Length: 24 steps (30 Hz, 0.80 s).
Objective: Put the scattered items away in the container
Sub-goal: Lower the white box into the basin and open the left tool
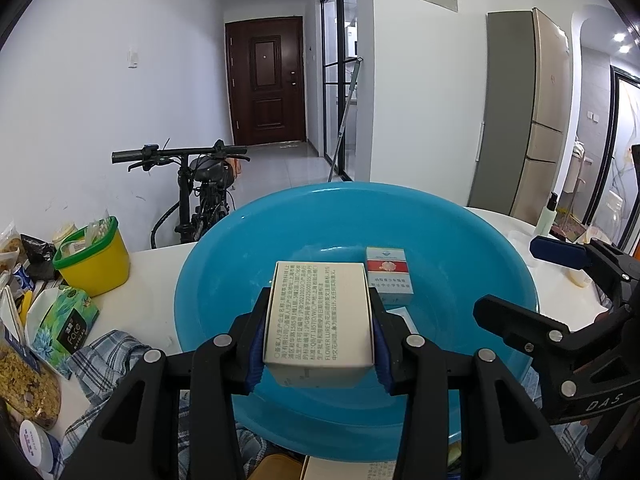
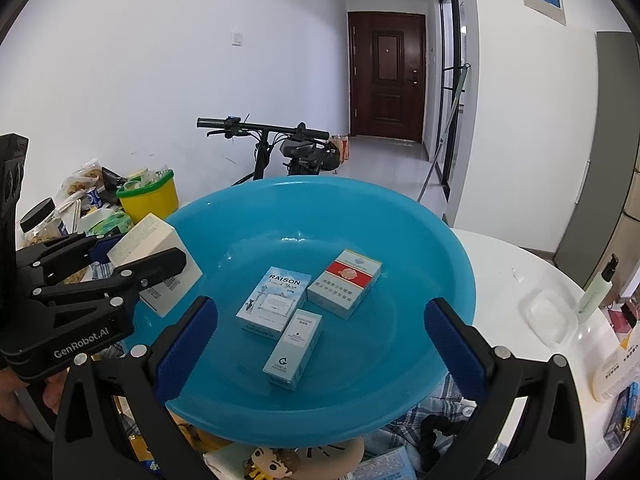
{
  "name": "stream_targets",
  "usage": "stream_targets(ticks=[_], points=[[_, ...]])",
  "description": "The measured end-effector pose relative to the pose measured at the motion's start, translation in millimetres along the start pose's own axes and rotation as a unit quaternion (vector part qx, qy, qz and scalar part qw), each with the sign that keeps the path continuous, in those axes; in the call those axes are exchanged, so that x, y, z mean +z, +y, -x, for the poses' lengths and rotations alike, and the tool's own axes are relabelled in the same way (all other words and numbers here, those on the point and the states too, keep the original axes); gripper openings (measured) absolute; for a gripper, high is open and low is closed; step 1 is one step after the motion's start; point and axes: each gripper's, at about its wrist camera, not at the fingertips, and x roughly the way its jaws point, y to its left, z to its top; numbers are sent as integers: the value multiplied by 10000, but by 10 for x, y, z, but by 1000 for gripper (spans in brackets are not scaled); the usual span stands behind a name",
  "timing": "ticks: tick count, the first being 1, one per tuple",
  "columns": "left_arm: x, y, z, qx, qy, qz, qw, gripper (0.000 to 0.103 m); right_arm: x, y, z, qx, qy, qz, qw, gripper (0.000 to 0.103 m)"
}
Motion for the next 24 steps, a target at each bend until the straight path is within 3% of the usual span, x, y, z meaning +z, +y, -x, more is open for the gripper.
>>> stream_targets(ticks=[24], points=[[-12,3,1,-3,8,-60,10000,45,6,19,58,153,-40,-27,9999,103]])
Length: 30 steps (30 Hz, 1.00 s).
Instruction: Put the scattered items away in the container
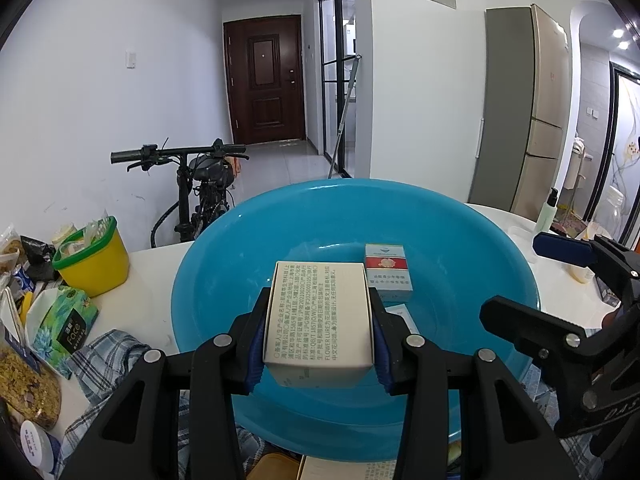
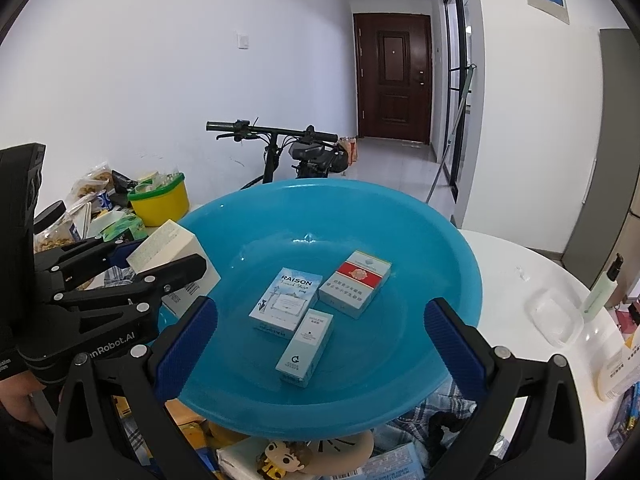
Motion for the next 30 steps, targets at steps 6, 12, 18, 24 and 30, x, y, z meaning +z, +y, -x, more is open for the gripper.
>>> stream_targets(ticks=[6,12,18,24,30], points=[[1,46,-7,-10,29,25,10000,45,-1,-60,-27,-9,18,-67,10000,103],[4,29,2,35,-60,-22,10000,64,-21,-64,-4,-2,-5,-87,10000,103],[7,43,38,66,-175,-3,9998,103,14,-80,80,-169,-73,32,9998,103],[-2,25,17,163,-119,34,9998,103,5,-68,73,-203,-72,16,9998,103],[-10,37,4,166,-88,66,9998,103,-29,-53,38,-221,-4,5,9998,103]])
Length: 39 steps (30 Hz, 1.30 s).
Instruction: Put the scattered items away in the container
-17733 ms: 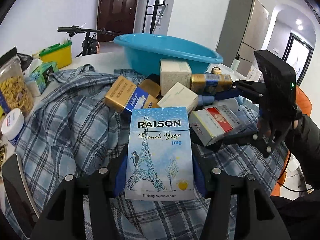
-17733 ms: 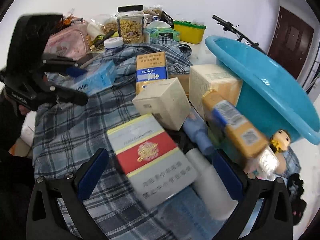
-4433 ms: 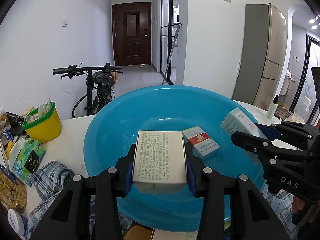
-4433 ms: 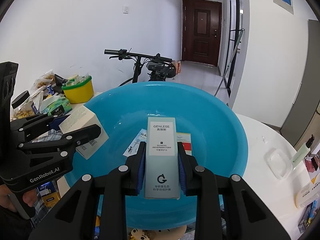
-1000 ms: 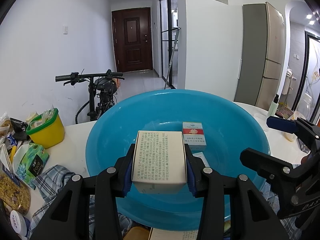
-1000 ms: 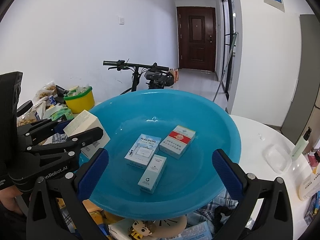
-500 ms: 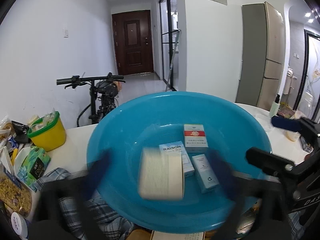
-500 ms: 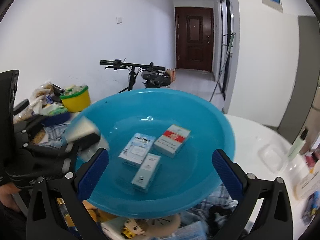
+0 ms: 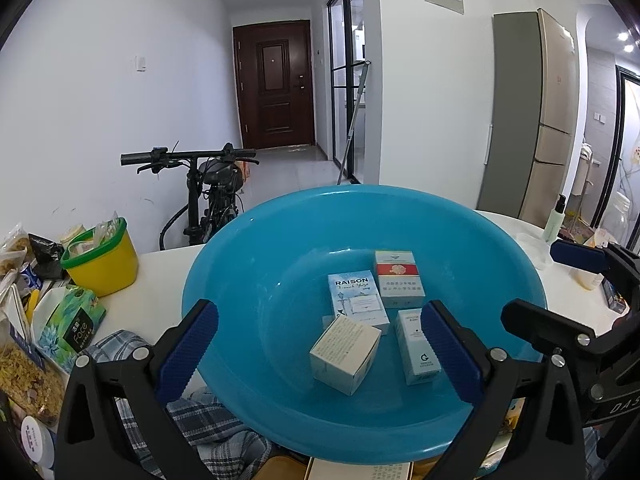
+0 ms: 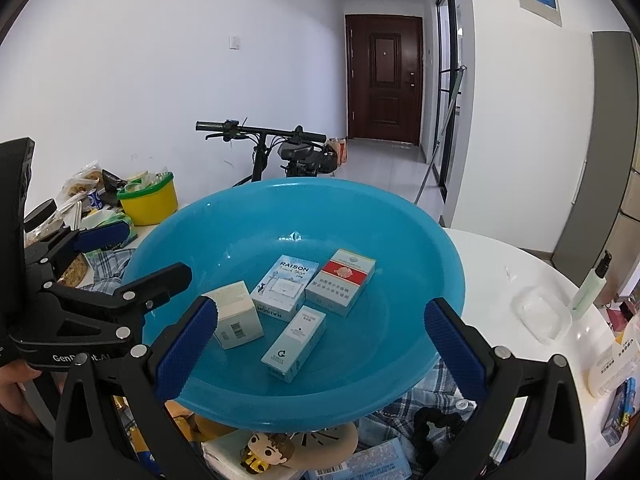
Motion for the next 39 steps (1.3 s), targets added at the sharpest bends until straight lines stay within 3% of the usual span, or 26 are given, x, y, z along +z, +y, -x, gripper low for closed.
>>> stream_targets(ticks=[17,26,32,36,39], points=[[-22,-69,69,79,90,-82,9999,103,-6,-37,132,-22,-22,-57,10000,103],[-17,-44,547,280,-99,-168,9994,103,-78,-52,409,85,-194,-170,9996,103],[-216,76,937,302,-58,-285,9991,103,-201,-46,562,285,-270,-389,9985,103],[-498,154,1167,235,25,-756,9969,103,-327,11,592,349,-246,-377,9984,103],[-757,211,1208,369,200,-1296,9907,103,-411,33,574,374,-183,-405,9983,103]])
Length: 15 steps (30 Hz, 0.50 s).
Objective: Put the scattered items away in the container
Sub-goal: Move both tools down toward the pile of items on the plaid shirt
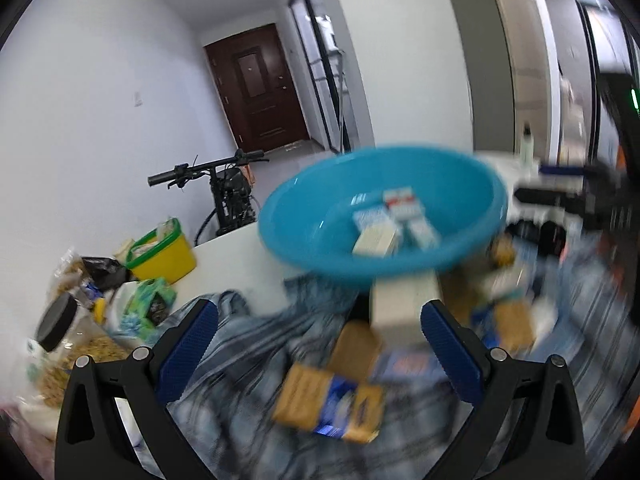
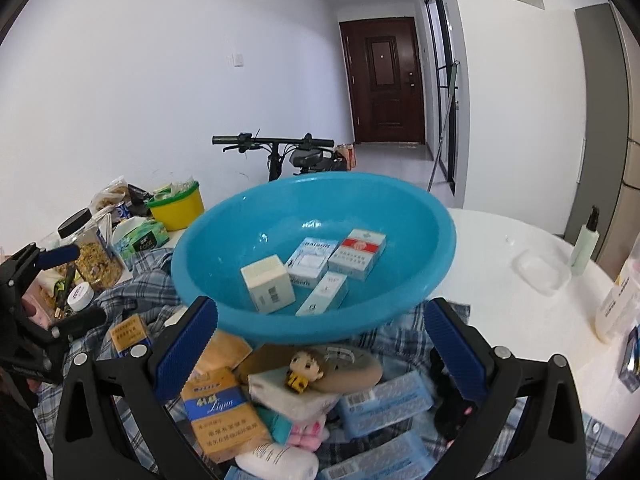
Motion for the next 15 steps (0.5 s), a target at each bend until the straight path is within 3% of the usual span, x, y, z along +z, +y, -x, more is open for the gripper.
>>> stream_targets(ticks=[9,15], points=[[-521,-75,-221,-401,374,-763,9956,103,-188,-18,52,11,93,-76,9999,103],[-646,-376,-458,-110,711,-1584,9848,103,-297,-102,55,-10,183,-192,9996,103]])
